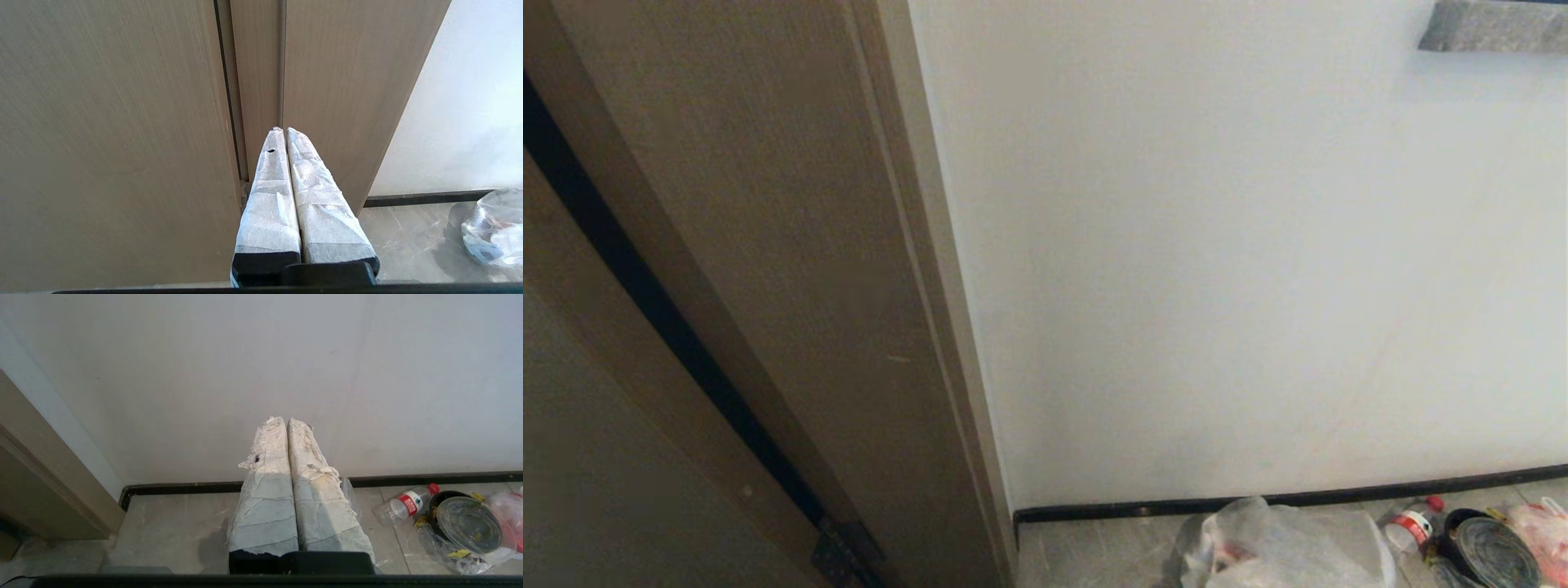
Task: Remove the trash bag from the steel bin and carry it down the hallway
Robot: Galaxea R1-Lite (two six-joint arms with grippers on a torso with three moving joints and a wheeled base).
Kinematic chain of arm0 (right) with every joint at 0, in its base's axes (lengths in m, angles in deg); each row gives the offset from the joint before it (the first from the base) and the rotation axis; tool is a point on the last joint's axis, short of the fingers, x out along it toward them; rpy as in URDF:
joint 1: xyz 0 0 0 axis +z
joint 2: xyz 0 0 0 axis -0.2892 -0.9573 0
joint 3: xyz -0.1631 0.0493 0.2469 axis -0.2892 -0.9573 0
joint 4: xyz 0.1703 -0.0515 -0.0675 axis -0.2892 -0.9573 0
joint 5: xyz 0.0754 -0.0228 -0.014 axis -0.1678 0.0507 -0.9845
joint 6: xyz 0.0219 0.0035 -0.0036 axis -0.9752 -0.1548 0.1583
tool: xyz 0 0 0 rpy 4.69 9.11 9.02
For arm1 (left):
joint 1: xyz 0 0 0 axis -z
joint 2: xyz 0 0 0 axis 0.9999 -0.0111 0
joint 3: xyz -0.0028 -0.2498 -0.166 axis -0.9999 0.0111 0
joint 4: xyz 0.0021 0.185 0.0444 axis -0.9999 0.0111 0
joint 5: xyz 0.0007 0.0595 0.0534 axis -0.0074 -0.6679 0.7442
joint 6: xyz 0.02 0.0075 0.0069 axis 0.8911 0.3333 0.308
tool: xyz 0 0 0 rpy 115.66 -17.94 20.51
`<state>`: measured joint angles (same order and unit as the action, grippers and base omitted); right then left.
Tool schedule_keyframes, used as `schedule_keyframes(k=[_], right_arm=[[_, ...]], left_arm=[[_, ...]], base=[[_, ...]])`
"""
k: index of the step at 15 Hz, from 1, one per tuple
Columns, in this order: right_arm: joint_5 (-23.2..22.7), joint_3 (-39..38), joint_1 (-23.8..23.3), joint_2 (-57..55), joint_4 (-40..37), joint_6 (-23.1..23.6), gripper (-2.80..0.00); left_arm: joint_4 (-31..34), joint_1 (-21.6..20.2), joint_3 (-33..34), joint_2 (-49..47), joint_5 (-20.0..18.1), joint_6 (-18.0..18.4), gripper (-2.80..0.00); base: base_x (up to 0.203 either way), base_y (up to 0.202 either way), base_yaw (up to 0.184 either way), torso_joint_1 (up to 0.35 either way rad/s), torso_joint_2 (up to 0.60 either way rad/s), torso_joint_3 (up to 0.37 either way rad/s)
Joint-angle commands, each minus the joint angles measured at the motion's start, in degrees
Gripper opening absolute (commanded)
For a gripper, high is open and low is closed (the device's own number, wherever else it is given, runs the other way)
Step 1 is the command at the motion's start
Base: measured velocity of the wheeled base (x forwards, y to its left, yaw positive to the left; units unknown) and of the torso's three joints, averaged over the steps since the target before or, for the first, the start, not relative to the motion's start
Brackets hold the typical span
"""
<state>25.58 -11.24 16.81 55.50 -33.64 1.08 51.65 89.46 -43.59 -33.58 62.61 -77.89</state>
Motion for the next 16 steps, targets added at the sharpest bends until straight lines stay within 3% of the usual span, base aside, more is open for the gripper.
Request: schedule_keyframes(k=[1, 16], right_arm=[[0.0, -0.1, 0.0, -0.1, 0.0, 0.0, -2.8], [-0.1, -0.1, 0.0, -0.1, 0.0, 0.2, -2.8]], left_arm=[[0.0, 0.0, 0.0, 0.0, 0.0, 0.0, -2.8], [0.0, 0.0, 0.0, 0.0, 0.0, 0.1, -2.8]], base=[[0.0, 0.0, 0.0, 0.0, 0.0, 0.0], [0.0, 0.0, 0.0, 0.0, 0.0, 0.0]])
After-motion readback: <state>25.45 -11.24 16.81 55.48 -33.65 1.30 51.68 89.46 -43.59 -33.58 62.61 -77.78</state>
